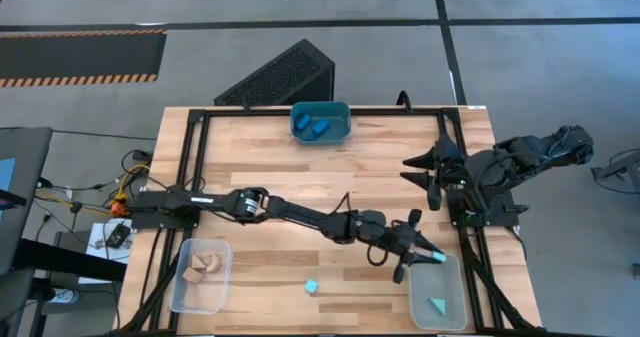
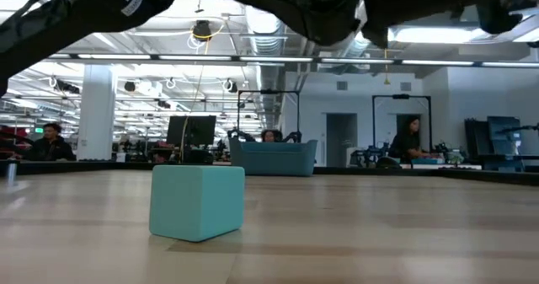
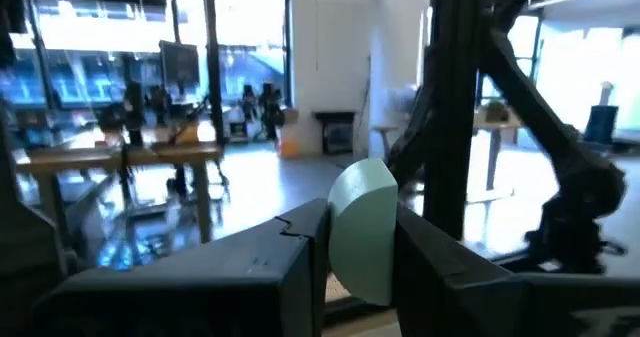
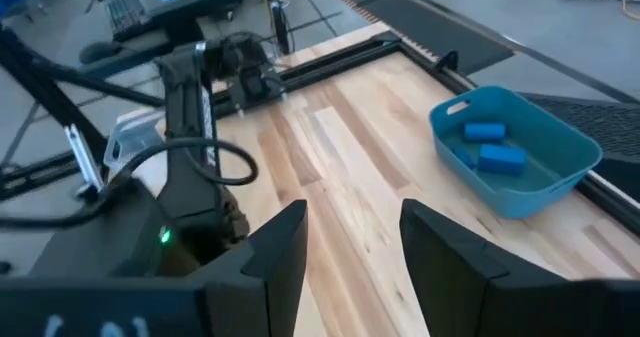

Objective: Sort & place blocks by color
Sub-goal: Put the top light blue block into the gray bin, then put the light blue block into the gray bin

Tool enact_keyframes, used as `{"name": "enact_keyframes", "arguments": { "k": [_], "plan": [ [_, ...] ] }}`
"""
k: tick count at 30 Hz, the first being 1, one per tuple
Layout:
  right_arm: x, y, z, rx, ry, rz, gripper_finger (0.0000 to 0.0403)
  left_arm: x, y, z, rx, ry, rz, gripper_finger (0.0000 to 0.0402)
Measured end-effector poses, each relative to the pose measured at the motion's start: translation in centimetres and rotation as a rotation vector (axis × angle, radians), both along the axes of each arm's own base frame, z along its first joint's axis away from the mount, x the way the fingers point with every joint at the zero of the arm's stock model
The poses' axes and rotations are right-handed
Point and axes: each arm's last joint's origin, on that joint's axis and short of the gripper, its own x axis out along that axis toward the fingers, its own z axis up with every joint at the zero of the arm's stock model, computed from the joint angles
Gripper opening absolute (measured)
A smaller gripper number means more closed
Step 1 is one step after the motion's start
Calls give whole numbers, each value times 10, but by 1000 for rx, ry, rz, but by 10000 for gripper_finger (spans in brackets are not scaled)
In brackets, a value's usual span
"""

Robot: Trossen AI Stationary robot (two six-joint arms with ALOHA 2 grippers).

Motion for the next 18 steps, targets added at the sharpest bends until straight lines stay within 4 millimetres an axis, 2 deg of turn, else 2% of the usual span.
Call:
{"name": "enact_keyframes", "arguments": {
  "k": [2, 6, 12, 15, 18],
  "plan": [
    [2, 1, -1, -3, 7, 4, 184, 0, -1, -10, 31, 10, 11, 57],
    [7, 3, -4, -10, 28, 6, 184, 1, -4, -30, 52, 144, -9, 58],
    [16, 7, -8, -22, 58, 5, 184, 0, -9, -36, 114, 182, -23, 59],
    [22, 9, -10, -25, 64, 5, 185, 0, -9, -41, 84, 200, -24, 79],
    [27, 11, -10, -20, 51, 7, 185, 1, -8, -43, 52, 224, 15, 121]
  ]
}}
